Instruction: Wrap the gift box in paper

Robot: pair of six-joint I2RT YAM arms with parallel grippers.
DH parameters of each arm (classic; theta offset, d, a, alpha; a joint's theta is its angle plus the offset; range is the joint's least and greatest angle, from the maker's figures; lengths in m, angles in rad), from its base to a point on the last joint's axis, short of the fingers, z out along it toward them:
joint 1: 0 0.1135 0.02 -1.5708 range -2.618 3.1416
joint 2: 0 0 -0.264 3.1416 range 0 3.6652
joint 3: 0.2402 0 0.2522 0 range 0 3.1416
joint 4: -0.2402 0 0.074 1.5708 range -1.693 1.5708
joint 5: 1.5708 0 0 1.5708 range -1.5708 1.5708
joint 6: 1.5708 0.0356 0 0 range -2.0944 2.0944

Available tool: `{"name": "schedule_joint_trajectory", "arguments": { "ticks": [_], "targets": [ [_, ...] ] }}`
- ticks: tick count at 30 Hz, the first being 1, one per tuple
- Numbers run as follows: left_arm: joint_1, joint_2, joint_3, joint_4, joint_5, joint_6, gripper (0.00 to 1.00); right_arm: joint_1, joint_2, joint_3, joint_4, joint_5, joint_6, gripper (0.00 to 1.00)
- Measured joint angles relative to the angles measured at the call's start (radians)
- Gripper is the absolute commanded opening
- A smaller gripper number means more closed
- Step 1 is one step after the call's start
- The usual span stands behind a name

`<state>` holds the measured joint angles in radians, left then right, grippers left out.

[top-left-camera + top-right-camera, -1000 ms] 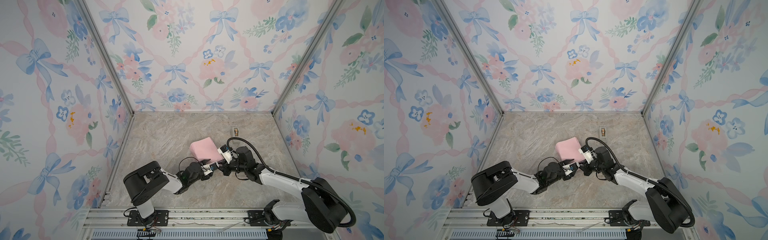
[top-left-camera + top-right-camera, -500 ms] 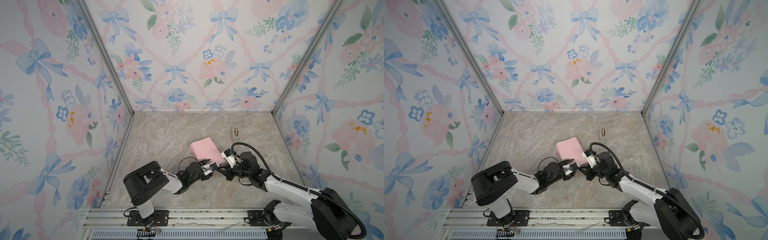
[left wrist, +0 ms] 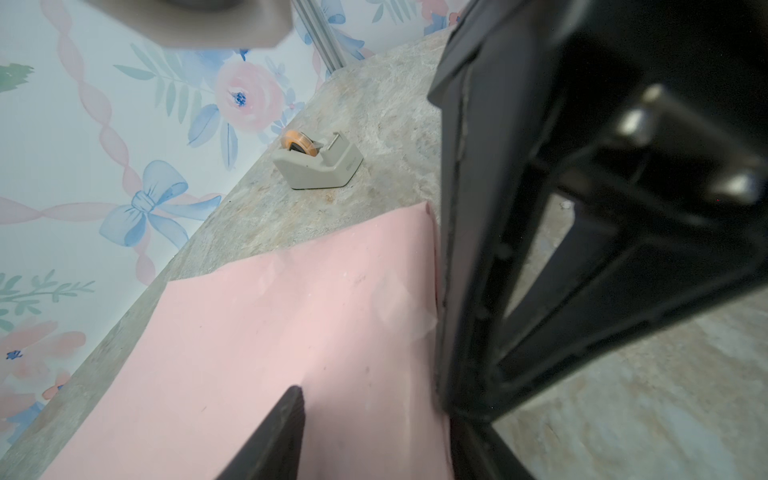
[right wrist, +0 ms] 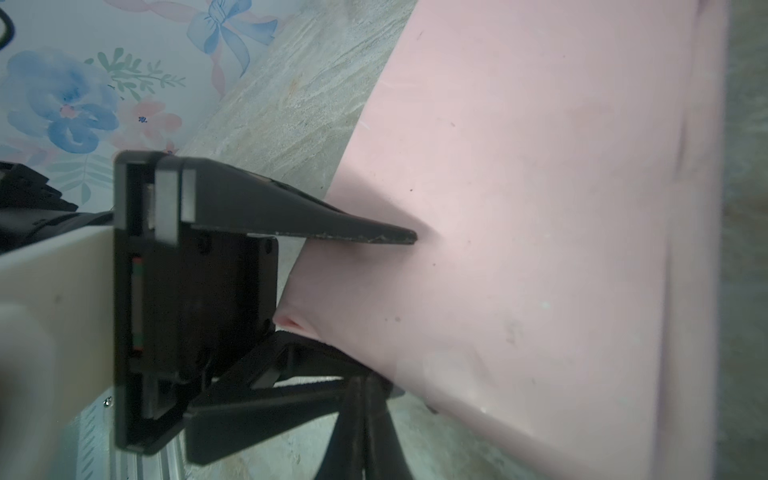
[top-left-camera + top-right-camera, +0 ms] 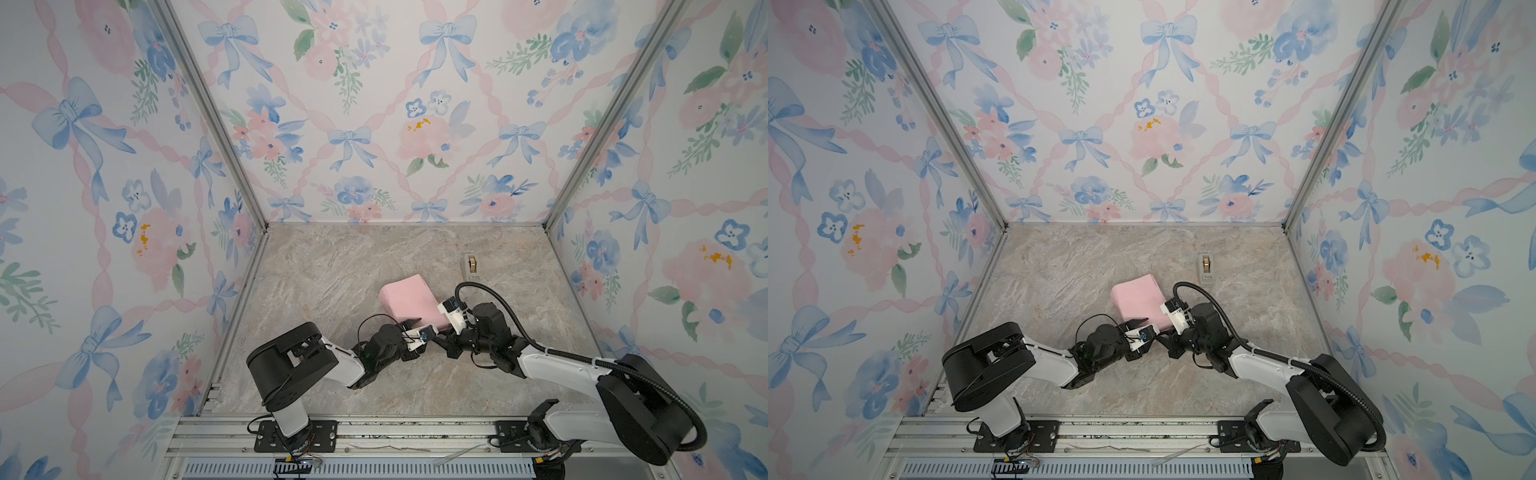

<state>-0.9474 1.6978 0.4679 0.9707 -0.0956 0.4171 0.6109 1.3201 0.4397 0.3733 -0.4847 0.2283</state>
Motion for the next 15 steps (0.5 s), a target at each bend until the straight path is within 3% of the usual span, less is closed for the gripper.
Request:
{"name": "schedule_joint_trajectory", "arguments": {
  "ticks": [15],
  "targets": [
    [0.0,-0.001,0.0,0.0,0.0,0.0,0.56,0.0,0.034,0.025,0.036,0.053,-0.054,0.09]
  ]
}}
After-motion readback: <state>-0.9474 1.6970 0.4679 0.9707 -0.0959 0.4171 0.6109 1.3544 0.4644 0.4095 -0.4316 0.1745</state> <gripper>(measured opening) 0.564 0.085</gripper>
